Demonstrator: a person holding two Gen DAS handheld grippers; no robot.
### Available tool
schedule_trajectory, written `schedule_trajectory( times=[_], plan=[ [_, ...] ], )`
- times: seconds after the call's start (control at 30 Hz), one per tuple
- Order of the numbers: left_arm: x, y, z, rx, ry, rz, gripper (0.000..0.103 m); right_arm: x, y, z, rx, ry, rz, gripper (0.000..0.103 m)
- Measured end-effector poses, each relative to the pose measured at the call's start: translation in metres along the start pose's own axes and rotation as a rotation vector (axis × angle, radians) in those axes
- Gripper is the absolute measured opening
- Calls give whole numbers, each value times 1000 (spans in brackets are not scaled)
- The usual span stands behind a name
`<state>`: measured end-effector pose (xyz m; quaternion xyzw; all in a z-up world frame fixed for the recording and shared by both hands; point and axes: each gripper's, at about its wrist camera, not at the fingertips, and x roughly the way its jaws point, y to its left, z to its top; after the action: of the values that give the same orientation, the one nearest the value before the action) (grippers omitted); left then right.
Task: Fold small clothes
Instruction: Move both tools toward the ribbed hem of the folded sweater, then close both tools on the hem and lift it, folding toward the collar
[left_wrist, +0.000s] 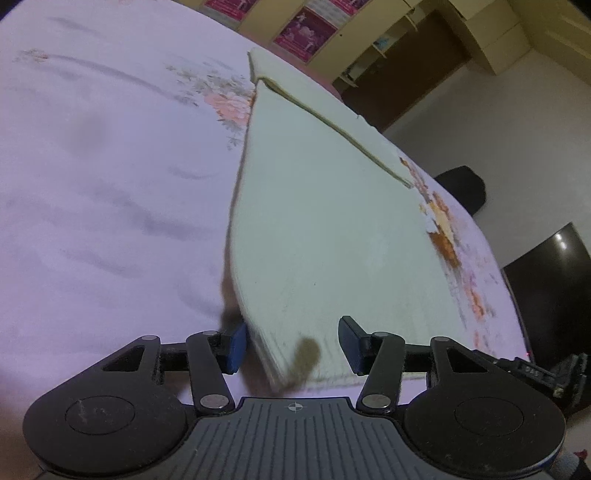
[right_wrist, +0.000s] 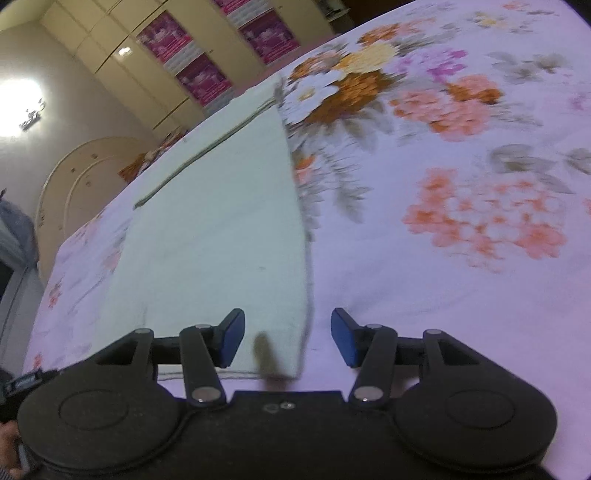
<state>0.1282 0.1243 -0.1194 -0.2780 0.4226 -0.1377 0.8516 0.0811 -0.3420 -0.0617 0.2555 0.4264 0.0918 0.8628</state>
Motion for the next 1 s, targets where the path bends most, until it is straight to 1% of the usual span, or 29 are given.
schedule_trajectory(
  times=[0.07, 0.13, 0.17, 0.2, 0.23, 0.27, 0.3, 0.33, 0.4, 0.47, 0.53, 0.83, 0.87, 0.93, 1.0],
  plan=[
    [6, 1, 5, -6, 11, -21, 52, 5, 1, 3, 7, 8, 23, 52],
    [8, 0, 9, 2, 21, -31, 52, 8, -3, 6, 42, 23, 65, 49],
    [9, -1, 10, 9, 25, -29, 52, 10, -5, 6, 60, 33, 86, 43],
    [10, -4, 10, 21, 28, -22, 49, 11, -7, 6, 73, 43, 98, 38],
    [11, -6, 10, 38, 32, -6, 36, 12, -10, 5, 83, 47, 105, 36],
    [13, -8, 10, 54, 34, 16, 22, 12, -11, 5, 93, 48, 111, 32],
    [13, -6, 11, 54, 35, 30, 17, 12, -14, 5, 107, 53, 120, 28],
    [14, -3, 11, 41, 33, 31, 12, 14, -15, 4, 120, 57, 125, 27],
    [13, 2, 12, 18, 32, 20, 11, 16, -16, 3, 134, 58, 144, 22],
    [14, 0, 12, 30, 33, 22, 11, 21, -12, 2, 131, 72, 150, 16],
    [13, -2, 11, 47, 33, 28, 11, 24, -7, 1, 119, 71, 151, 13],
    [12, 0, 7, 47, 18, 26, 11, 29, -3, 3, 97, 74, 143, 12],
    [11, -1, 7, 58, 8, 32, 5, 28, -2, 3, 94, 72, 141, 11],
    [5, -4, 5, 68, -29, 29, 4, 27, 2, 3, 74, 58, 132, 9],
    [-8, -8, 6, 61, -91, -11, 4, 21, 4, 5, 70, 31, 145, 8]
  ],
)
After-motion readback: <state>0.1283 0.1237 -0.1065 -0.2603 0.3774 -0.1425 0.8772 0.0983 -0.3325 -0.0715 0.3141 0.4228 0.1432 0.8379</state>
